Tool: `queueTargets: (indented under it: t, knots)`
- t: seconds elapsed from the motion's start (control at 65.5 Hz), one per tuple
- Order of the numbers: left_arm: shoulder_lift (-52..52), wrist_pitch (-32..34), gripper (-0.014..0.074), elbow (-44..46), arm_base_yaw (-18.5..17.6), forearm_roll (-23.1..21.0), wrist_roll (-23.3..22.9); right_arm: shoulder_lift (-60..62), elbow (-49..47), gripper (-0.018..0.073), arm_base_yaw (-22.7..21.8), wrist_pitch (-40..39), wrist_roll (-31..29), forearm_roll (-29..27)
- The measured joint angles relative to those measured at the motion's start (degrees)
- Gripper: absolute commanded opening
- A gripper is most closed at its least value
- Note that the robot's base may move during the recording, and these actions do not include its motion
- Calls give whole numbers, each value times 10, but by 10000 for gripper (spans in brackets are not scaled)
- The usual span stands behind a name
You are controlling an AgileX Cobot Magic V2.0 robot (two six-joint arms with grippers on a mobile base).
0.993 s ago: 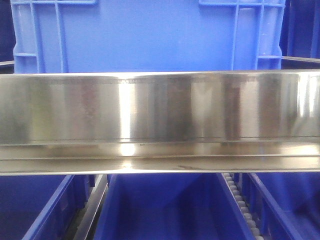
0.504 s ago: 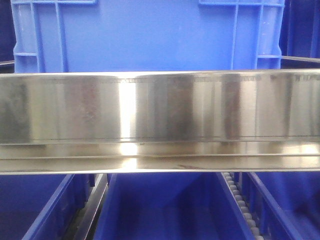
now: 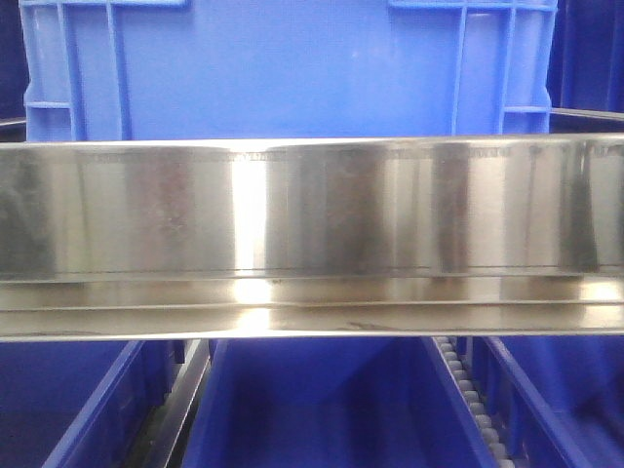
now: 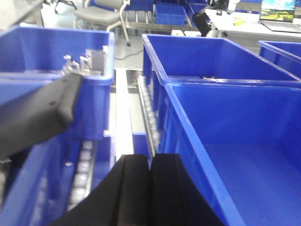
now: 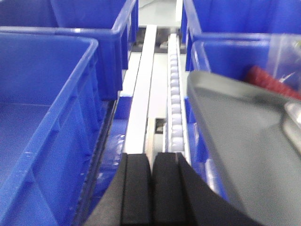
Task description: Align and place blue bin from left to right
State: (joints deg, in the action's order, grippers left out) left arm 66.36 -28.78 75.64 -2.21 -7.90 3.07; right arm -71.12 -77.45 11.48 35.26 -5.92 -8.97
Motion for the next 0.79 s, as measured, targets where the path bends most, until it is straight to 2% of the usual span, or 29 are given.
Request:
queueTargets:
  t: [0.122,0.214,0.306,0.443,0.535,0.596,0.657,0.749,0.794]
  knots:
    - [13,-27,-111,7,0,-34,0,-13,-16,-78,7,10,-12,-8]
    - [36,-58,-111,29,-1,-56,0,-30,-47,-77,29,35,-17,-9]
    - [70,-83,-111,65,-13,-58,0,-53,-82,-77,58,48,-19,-10]
    - [133,-132,-111,155,-46,-54,-10,-104,-145,-77,91,83,43,12]
    - [178,-169,-111,226,-75,-11,-52,-144,-186,-77,108,128,110,73]
    - [211,-195,-111,282,-96,50,-96,-172,-215,-77,118,156,139,102]
    - [245,-224,-111,335,-118,115,-146,-196,-248,-77,128,181,157,115]
    - [286,-264,-111,393,-141,179,-195,-226,-291,-77,143,215,180,121]
    - [303,-281,-111,423,-148,198,-212,-240,-310,-77,152,231,191,123]
